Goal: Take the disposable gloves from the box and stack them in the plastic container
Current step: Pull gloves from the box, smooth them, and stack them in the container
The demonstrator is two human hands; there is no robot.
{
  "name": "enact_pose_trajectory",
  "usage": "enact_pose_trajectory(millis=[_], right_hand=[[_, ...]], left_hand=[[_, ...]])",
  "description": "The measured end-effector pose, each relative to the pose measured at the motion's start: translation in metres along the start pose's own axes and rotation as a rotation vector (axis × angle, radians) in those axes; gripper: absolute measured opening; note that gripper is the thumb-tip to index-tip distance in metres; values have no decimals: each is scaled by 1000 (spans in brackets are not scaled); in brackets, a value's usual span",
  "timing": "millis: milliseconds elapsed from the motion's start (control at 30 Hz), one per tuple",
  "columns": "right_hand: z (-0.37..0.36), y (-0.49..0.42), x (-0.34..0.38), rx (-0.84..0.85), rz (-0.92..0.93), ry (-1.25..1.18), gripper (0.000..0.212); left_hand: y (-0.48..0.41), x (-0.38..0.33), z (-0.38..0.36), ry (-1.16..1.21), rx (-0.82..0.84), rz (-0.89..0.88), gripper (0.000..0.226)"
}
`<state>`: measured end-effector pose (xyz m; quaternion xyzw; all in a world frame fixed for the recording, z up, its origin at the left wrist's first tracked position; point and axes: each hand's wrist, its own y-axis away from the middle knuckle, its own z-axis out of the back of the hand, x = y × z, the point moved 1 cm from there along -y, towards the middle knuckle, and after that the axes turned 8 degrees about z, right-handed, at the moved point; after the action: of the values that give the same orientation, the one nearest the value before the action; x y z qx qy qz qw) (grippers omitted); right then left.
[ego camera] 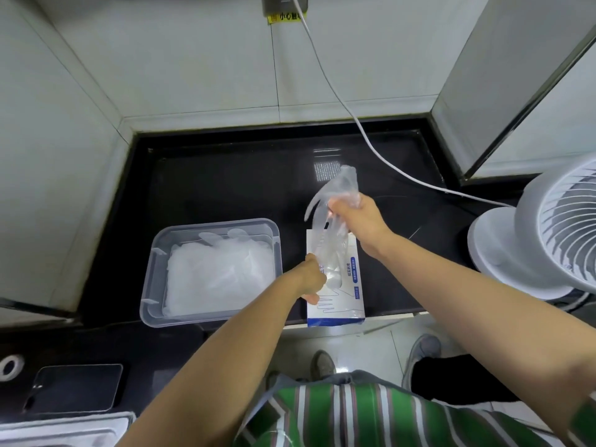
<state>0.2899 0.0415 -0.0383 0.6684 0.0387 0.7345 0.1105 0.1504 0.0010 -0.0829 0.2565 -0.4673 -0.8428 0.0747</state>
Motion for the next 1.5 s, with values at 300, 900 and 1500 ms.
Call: enact_pose_trajectory(millis=[300,900,1500], right_hand=[[-6,7,-7,45,25,-37,37],[-69,19,6,282,-109,-377,91],[-154,35,42,405,180,-82,12]], left_hand=[[27,-13,51,1076,-134,-287,35],[60,84,105,858,-366,-183,19],[79,177,144,1172,-170,-207,77]])
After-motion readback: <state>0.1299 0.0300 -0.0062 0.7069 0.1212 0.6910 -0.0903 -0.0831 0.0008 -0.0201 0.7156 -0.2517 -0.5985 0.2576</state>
